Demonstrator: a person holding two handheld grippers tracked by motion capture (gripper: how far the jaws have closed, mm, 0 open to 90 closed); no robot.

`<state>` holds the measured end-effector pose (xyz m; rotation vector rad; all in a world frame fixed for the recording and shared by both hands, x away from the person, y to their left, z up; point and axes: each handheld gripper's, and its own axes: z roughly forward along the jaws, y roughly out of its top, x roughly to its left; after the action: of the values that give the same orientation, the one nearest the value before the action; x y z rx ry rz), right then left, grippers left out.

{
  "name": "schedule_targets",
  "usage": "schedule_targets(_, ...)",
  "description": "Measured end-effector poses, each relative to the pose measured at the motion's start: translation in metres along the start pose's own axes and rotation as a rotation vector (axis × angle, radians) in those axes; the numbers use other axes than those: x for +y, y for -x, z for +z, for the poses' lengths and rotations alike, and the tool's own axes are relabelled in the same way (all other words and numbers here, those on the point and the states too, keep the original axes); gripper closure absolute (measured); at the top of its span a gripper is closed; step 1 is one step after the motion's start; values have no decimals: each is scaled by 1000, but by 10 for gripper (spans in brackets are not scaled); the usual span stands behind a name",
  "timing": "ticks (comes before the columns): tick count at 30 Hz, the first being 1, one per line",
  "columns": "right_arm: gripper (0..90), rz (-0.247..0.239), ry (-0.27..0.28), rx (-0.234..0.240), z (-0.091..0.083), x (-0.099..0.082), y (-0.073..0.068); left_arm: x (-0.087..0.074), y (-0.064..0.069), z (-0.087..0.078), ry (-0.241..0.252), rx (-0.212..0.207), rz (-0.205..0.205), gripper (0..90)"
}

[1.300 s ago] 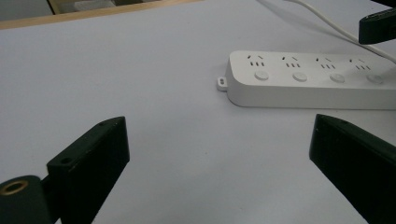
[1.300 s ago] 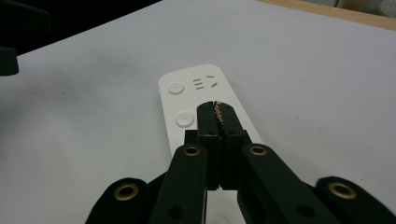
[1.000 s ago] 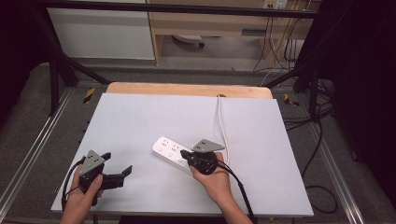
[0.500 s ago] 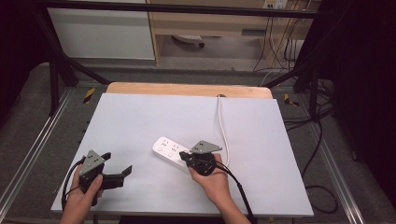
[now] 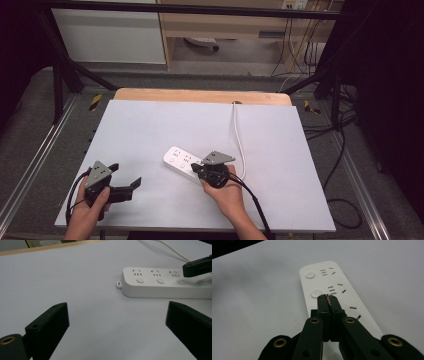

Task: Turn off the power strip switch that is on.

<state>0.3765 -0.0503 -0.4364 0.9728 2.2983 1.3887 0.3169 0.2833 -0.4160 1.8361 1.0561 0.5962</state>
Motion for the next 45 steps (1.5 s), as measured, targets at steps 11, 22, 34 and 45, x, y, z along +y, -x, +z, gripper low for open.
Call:
schedule_targets(11,900,7,-8,0,4,-2,0,0,0,0,-2,-1,-1,48)
schedule_targets(22,900,9,-19,-3,6,-4,-1,0,0,0,-3,-1,2,47)
schedule_targets(34,900,-1,-17,-8,7,-4,-1,0,0,0,-4,-1,2,48)
schedule_targets(45,900,13,-8,-5,8,-7,0,0,0,0,-6,-2,2,48)
